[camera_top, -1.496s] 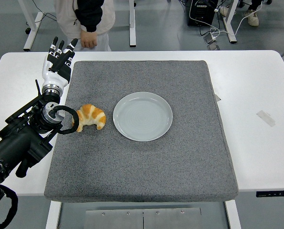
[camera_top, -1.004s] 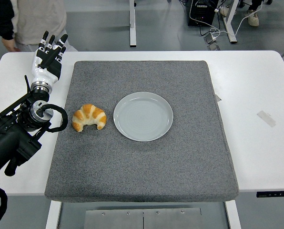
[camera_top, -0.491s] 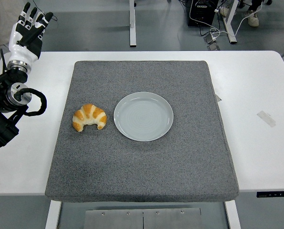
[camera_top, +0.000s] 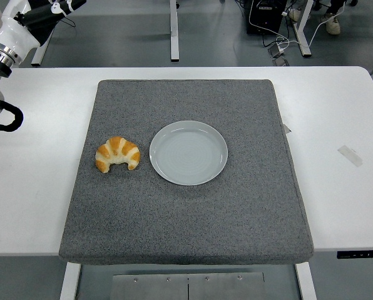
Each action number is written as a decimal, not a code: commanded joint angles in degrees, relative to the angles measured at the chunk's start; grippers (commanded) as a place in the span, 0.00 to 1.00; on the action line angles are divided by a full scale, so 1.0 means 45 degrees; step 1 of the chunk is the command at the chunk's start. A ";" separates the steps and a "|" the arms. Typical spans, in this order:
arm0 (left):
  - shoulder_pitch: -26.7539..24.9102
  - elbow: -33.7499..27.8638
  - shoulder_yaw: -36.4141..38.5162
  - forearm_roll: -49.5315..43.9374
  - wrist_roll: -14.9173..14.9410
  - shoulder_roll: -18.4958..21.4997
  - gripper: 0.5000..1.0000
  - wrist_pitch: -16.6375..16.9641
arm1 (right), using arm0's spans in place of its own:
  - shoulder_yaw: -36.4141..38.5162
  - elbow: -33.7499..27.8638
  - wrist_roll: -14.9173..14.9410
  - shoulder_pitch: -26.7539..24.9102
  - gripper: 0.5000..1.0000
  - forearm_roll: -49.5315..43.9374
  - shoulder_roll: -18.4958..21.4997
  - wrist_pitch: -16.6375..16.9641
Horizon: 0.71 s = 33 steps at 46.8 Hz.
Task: Place the bread on the plate
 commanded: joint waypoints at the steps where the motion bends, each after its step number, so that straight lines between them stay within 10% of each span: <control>1: 0.0025 -0.0117 0.0227 0.0528 -0.0025 0.0267 0.99 -0.0394 | 0.0000 -0.0009 0.0000 -0.0001 1.00 -0.0006 0.0000 -0.0015; 12: 0.0240 -0.0741 0.0364 0.3202 -0.0493 0.1556 0.99 -0.2054 | 0.0000 0.0010 0.0000 0.0019 1.00 -0.0006 0.0000 0.0005; 33: 0.0318 -0.1445 0.2298 0.9551 -0.1807 0.2573 0.98 -0.1802 | 0.0020 0.0108 0.0000 0.0058 1.00 -0.0006 0.0000 0.0044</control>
